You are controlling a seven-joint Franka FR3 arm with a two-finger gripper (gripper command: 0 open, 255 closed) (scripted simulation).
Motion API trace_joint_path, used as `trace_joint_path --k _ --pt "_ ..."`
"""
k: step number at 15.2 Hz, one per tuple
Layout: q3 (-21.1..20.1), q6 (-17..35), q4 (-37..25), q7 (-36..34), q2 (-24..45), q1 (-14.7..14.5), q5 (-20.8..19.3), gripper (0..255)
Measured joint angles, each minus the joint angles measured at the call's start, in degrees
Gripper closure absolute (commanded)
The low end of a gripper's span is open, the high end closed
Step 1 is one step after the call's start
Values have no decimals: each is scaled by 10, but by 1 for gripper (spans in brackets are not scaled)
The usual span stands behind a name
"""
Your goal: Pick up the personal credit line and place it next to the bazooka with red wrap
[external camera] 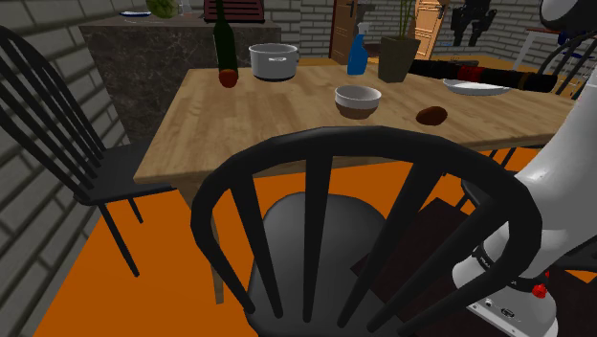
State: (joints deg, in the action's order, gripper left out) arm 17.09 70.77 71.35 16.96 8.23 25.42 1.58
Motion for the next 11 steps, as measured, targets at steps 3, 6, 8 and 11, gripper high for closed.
trace_joint_path --k 3,6,8,11 --pt "17 -23 -83 43 63 34 16 255" --pt "23 -22 -104 62 85 50 22 255" --pt "23 -5 -81 64 80 49 20 255" --pt "22 28 -30 61 61 42 14 255"
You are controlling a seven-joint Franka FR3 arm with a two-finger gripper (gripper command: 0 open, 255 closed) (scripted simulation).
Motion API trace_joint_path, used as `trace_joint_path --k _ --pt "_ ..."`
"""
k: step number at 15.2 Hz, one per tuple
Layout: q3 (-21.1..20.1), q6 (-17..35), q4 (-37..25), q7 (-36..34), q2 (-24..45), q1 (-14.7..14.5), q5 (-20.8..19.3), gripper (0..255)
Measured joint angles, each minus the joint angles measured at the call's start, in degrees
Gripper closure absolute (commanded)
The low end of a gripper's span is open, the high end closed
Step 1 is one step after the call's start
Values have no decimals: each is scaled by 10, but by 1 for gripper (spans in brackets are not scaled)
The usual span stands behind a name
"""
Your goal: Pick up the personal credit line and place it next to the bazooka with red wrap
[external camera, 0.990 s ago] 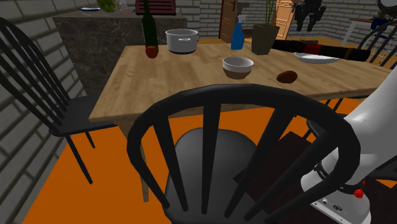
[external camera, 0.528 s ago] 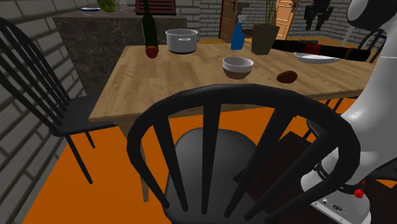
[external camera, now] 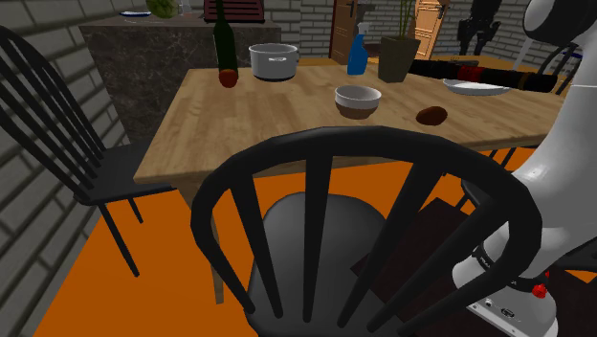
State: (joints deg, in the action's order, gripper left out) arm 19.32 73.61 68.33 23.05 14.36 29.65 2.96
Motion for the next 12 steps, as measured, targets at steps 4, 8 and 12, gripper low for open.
trace_joint_path --k 4,8,12 --pt "-2 41 57 -4 -17 -6 -5 255" --pt "-3 75 103 -7 -29 -10 -9 255" --pt "-3 110 146 -8 -38 -12 -12 255"
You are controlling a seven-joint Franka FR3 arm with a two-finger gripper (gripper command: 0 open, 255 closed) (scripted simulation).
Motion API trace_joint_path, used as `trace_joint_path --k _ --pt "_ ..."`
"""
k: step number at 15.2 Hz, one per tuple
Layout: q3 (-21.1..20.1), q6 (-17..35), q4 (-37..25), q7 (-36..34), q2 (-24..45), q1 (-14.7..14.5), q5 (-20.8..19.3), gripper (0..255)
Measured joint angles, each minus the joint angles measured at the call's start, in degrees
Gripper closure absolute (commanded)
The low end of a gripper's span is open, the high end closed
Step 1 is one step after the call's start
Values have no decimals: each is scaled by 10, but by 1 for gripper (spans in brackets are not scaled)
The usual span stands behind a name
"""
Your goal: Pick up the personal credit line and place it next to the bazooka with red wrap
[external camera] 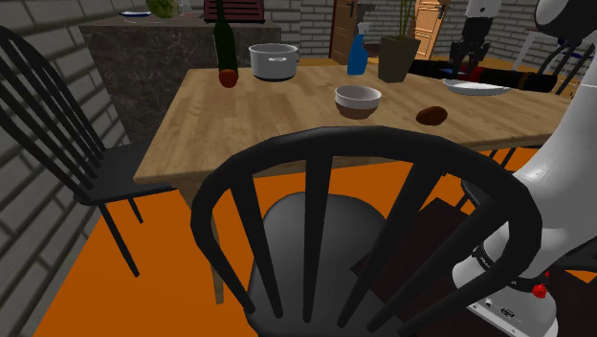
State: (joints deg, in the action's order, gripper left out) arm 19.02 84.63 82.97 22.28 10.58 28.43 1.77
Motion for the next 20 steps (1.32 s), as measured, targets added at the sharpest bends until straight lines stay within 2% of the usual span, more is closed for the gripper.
trace_joint_path --k 20 --pt "-3 155 159 -2 -4 -4 -1 255"
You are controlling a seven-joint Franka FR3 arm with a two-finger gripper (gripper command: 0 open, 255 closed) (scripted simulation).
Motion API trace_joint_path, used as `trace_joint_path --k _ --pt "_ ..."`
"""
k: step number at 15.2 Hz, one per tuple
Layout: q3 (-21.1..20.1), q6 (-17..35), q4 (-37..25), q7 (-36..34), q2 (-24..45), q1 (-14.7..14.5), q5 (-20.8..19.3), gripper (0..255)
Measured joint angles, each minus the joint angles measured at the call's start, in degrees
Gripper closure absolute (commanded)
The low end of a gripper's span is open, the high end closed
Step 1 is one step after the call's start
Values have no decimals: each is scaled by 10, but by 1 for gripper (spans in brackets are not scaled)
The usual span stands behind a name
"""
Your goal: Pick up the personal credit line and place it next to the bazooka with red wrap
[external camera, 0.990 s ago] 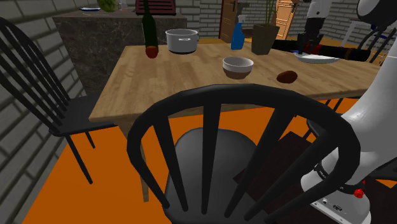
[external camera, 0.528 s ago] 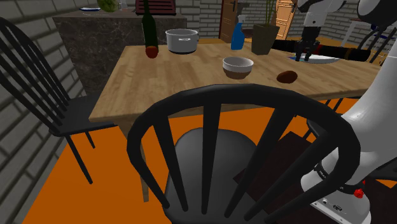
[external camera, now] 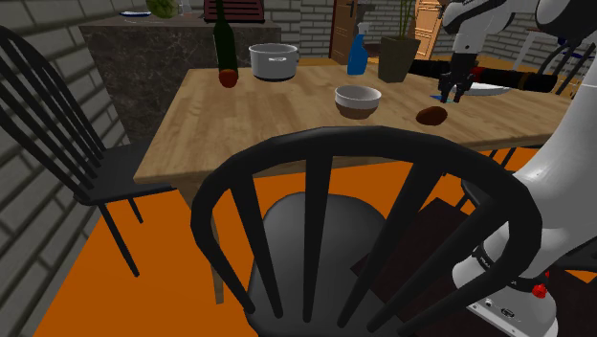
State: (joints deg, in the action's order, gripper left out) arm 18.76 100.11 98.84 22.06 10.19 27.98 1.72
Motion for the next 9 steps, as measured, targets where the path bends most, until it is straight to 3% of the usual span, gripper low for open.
trace_joint_path --k 8,9 --pt "-1 20 17 -1 3 -1 1 255" --pt "-1 20 17 -1 3 -1 1 0"
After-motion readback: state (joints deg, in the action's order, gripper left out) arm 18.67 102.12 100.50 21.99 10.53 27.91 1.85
